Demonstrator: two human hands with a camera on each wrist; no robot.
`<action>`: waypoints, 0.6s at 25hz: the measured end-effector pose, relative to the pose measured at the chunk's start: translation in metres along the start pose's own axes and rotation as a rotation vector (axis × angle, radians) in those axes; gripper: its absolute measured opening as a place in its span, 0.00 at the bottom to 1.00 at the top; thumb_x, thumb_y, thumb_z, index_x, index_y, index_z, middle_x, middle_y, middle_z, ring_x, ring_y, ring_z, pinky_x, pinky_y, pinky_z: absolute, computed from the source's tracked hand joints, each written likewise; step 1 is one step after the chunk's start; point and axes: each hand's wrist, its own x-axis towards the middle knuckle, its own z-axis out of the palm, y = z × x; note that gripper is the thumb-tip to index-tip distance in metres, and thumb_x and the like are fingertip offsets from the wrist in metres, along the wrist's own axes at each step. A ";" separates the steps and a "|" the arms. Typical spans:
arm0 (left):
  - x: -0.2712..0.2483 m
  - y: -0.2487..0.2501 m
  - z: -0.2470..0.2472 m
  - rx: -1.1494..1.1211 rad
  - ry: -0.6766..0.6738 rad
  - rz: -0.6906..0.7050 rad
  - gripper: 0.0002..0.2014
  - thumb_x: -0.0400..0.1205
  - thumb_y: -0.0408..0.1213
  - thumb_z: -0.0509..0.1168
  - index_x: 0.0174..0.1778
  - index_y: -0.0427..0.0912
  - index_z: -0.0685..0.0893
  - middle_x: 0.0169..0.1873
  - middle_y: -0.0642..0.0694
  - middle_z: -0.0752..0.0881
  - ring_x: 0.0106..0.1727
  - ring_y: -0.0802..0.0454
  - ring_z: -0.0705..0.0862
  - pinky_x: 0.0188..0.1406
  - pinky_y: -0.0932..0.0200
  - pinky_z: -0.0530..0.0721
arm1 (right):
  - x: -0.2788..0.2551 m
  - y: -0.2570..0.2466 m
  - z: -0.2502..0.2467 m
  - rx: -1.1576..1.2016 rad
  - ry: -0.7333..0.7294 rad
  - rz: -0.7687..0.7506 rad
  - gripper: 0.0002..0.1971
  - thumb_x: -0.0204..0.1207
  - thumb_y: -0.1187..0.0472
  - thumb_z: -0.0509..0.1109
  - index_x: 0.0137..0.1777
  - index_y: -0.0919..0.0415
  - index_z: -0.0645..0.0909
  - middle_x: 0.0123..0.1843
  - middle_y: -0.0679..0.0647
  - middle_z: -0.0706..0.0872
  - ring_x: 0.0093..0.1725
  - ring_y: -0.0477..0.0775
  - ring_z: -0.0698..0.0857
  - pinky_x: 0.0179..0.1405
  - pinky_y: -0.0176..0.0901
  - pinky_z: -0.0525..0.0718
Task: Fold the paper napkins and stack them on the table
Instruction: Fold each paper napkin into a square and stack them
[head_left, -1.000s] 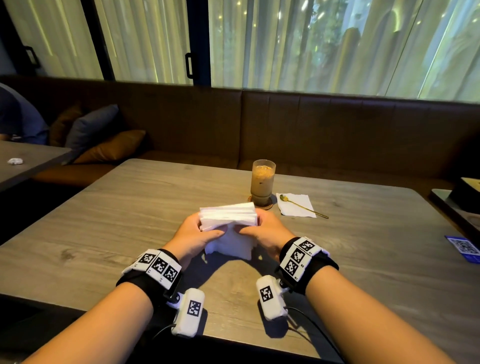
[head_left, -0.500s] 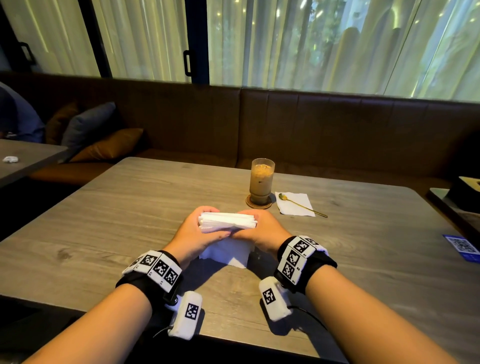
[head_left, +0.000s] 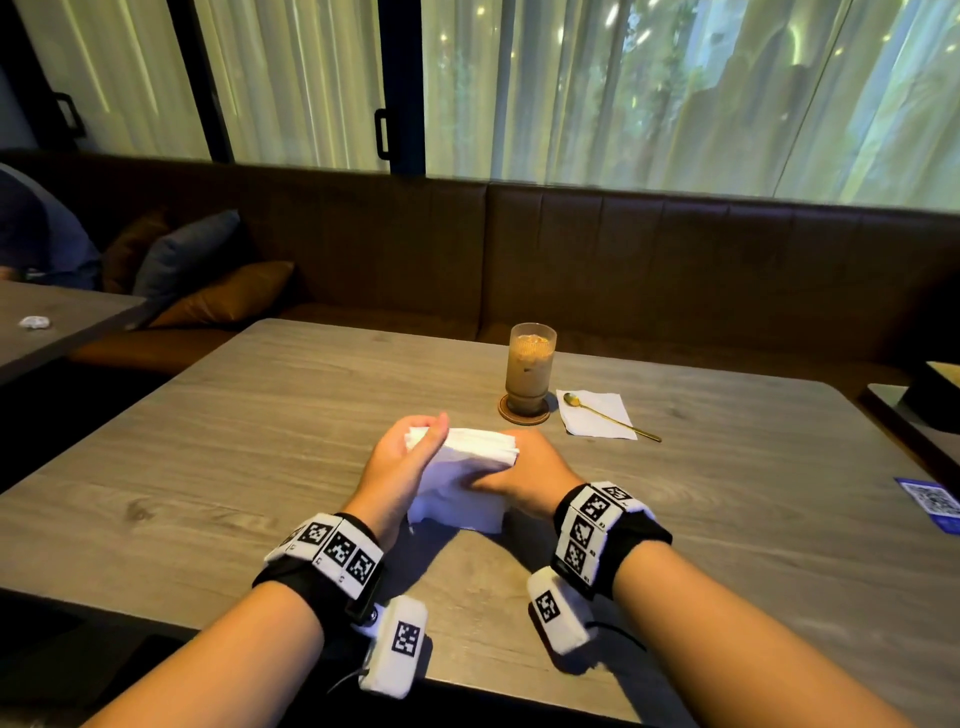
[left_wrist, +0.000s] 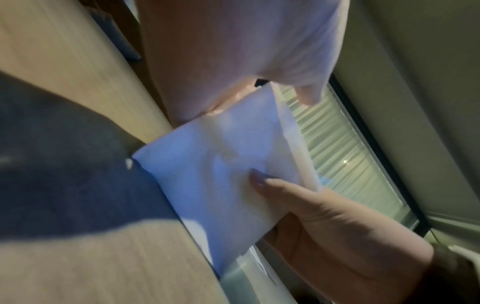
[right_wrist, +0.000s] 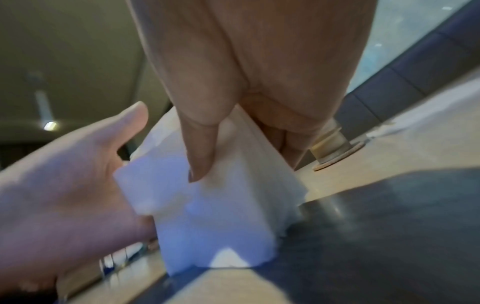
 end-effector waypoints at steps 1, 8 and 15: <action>0.000 0.002 0.003 -0.017 0.027 -0.017 0.17 0.79 0.51 0.75 0.56 0.43 0.87 0.51 0.38 0.93 0.52 0.45 0.92 0.48 0.52 0.87 | -0.001 -0.001 0.000 -0.015 -0.010 0.003 0.16 0.69 0.64 0.85 0.57 0.61 0.91 0.53 0.55 0.95 0.56 0.51 0.93 0.59 0.50 0.91; 0.003 -0.002 0.009 0.068 0.202 0.095 0.06 0.86 0.30 0.67 0.52 0.44 0.87 0.48 0.41 0.88 0.48 0.45 0.87 0.40 0.57 0.85 | -0.006 -0.008 -0.004 0.060 -0.028 -0.015 0.16 0.69 0.65 0.86 0.54 0.54 0.89 0.50 0.52 0.94 0.48 0.40 0.89 0.46 0.35 0.88; -0.006 0.010 -0.003 0.143 -0.001 0.102 0.30 0.79 0.62 0.64 0.74 0.52 0.79 0.62 0.52 0.86 0.60 0.61 0.85 0.53 0.65 0.81 | 0.003 -0.010 -0.007 0.085 0.083 0.031 0.07 0.71 0.65 0.84 0.48 0.63 0.91 0.43 0.57 0.94 0.44 0.52 0.91 0.44 0.46 0.89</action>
